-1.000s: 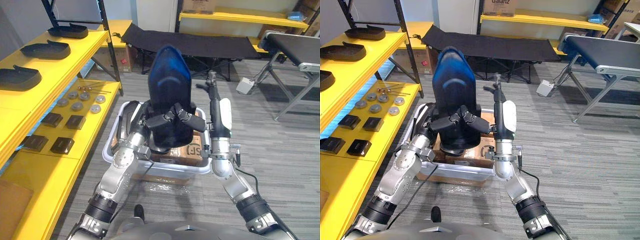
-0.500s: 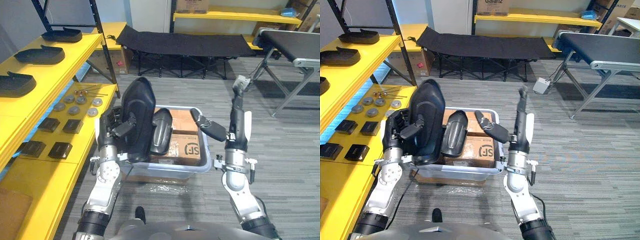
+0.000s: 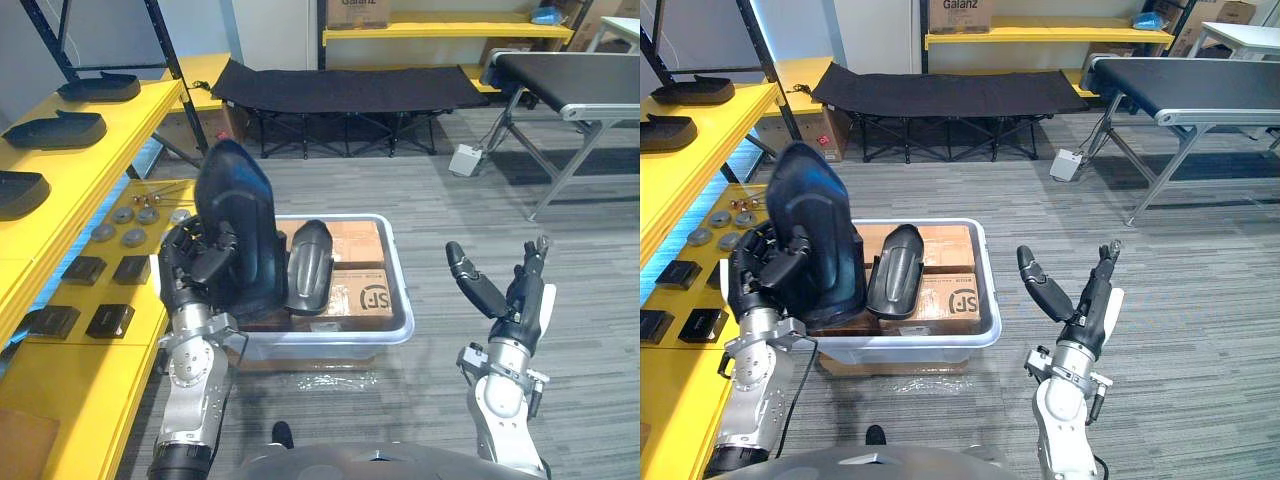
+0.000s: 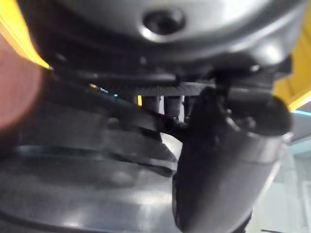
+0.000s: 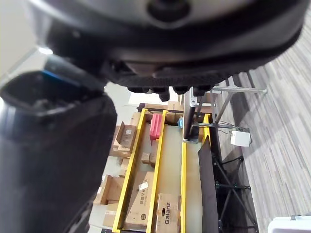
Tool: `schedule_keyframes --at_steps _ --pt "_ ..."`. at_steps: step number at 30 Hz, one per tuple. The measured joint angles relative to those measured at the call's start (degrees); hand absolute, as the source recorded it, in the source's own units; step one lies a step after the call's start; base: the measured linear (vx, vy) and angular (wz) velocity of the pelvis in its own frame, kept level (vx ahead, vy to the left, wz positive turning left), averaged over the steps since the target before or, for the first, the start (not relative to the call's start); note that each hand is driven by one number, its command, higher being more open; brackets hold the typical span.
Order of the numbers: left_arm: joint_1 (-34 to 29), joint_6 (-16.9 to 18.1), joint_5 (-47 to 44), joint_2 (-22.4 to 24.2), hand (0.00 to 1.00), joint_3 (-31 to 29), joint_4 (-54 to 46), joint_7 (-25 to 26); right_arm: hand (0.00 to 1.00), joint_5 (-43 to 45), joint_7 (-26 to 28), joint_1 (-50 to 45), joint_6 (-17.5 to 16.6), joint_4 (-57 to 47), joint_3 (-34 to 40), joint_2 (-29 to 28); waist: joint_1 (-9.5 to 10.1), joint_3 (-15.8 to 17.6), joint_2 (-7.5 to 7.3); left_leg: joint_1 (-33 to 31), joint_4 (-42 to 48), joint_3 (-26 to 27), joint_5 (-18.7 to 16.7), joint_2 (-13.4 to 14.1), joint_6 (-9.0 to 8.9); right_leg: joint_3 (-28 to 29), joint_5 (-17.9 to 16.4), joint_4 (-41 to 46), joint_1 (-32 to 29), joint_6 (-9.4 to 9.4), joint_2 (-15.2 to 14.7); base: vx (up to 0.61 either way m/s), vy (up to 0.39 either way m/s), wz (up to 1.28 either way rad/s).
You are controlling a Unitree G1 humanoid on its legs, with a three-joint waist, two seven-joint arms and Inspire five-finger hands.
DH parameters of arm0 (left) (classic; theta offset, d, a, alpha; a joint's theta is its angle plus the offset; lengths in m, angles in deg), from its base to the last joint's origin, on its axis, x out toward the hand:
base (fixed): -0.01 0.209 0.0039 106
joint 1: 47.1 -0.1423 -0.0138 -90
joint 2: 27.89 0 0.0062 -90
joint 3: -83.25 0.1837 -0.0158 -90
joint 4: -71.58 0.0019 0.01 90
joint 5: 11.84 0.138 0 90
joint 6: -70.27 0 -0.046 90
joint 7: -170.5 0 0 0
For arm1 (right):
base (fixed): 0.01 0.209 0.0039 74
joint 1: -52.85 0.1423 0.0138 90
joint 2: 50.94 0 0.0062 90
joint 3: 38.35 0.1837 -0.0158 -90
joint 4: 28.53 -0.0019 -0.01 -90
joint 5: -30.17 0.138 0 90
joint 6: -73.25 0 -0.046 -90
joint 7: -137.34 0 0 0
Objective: Walk over and take three plastic housings, then place them on the shelf
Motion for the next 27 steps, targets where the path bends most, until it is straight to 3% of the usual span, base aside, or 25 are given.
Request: schedule_keyframes --at_steps 4,10,17,18,21,22,25,27 --pt "-2.99 3.15 -3.99 1.46 0.0 -2.95 -5.13 -1.95 1.0 7.34 5.85 -0.62 0.92 0.0 0.51 -0.11 0.36 -0.66 1.04 -0.2 0.0 -0.7 0.01 -0.05 -0.02 -0.8 -0.04 -0.35 0.36 -0.05 0.01 0.01 -0.007 0.08" --pt "-7.82 3.3 -5.66 3.93 0.0 -7.36 -13.39 -1.47 1.0 10.68 11.87 -0.45 2.76 0.05 -1.35 -0.26 1.95 -0.82 1.08 -0.96 0.01 -3.42 0.18 -0.44 -0.18 -3.63 -0.28 -1.02 1.5 -0.12 0.04 0.01 -0.01 0.23" --pt "-12.61 3.35 -7.74 7.27 0.0 -11.45 -20.89 -1.71 1.0 10.41 13.98 3.46 5.15 1.05 -8.26 -0.19 5.65 -0.79 0.65 -5.26 0.01 -12.82 2.25 -2.04 -0.15 -15.48 -1.72 -0.24 4.36 0.57 0.15 0.01 -0.043 0.81" --pt "-13.47 3.35 -8.02 7.36 0.0 -11.49 -21.28 -2.3 1.0 10.33 14.05 3.95 5.43 1.06 -8.34 -0.31 5.76 -0.8 0.63 -6.45 0.03 -10.65 1.65 -1.84 0.62 -18.34 -2.0 -0.07 4.88 0.71 0.23 -0.02 -0.03 1.78" --pt "-13.44 3.03 -8.71 7.36 0.0 -10.52 -20.98 -6.89 1.0 9.86 11.71 3.86 5.91 1.14 -6.44 0.45 5.24 0.09 0.06 -8.53 2.0 3.14 -1.43 0.09 3.8 -29.61 -2.1 0.31 8.61 0.86 -0.32 -0.01 0.024 1.91" --pt "-13.46 3.06 -9.62 7.3 0.0 -10.44 -20.97 -8.8 1.0 9.83 10.43 4.05 5.91 1.16 -5.38 0.83 5.73 0.87 0.25 -8.63 3.3 9.0 -1.66 1.2 4.04 -32.98 -3.4 1.66 10.1 1.43 -0.91 -0.01 0.085 1.95" --pt "-13.5 3.71 -10.19 7.32 0.0 -11.52 -19.67 -8.88 1.0 8.93 9.82 6.87 4.11 4.4 -4.71 1.75 6.86 1.21 0.66 -8.62 3.3 10.47 -0.18 -0.48 4.0 -33.36 -8.38 5.46 11.1 2.48 -3.65 0.0 0.064 1.0" --pt "-14.21 4.5 -10.2 7.32 0.0 -11.7 -19.14 -8.77 1.0 7.86 10.32 8.66 3.28 6.86 -5.53 1.69 7.88 1.43 1.34 -8.28 2.81 11.22 2.27 -0.39 4.61 -32.75 -8.99 6.38 10.96 3.21 -4.05 -0.05 0.064 0.1"
